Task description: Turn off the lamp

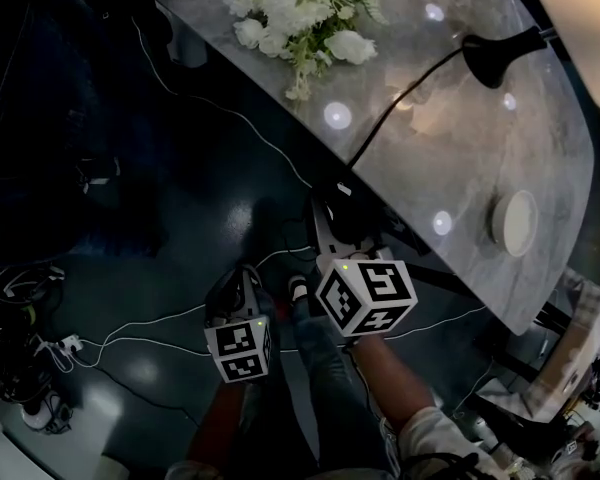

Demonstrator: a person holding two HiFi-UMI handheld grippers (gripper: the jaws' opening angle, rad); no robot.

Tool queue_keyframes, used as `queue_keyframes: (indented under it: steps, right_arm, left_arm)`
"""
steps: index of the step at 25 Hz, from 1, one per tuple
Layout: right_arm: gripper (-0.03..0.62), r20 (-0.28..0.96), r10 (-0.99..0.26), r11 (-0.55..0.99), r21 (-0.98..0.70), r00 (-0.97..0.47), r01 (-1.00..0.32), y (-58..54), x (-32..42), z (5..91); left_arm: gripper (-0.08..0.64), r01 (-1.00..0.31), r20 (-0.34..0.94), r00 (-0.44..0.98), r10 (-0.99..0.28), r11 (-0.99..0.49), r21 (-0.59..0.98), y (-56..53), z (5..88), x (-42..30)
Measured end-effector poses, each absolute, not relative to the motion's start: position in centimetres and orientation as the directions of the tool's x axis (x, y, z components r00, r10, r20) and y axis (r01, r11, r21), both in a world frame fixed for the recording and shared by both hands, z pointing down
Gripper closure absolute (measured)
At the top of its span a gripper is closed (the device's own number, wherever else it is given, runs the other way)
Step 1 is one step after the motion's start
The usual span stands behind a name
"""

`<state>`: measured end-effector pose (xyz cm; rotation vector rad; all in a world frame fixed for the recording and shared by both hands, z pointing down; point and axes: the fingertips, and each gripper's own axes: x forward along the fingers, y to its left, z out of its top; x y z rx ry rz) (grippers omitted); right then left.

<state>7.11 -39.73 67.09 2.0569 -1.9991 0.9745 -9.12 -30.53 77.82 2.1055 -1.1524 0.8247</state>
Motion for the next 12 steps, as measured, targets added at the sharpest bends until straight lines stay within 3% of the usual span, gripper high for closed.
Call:
queue_keyframes:
  steps: [12]
  right_arm:
    - [0.529, 0.489, -0.866, -0.1, -0.369, -0.102, -0.924, -39.67, 6.99, 66.79]
  left_arm:
    - [0.569, -0.867, 0.753, 0.435, -0.494, -0.455, 0.202, -30.15, 78.18, -8.66]
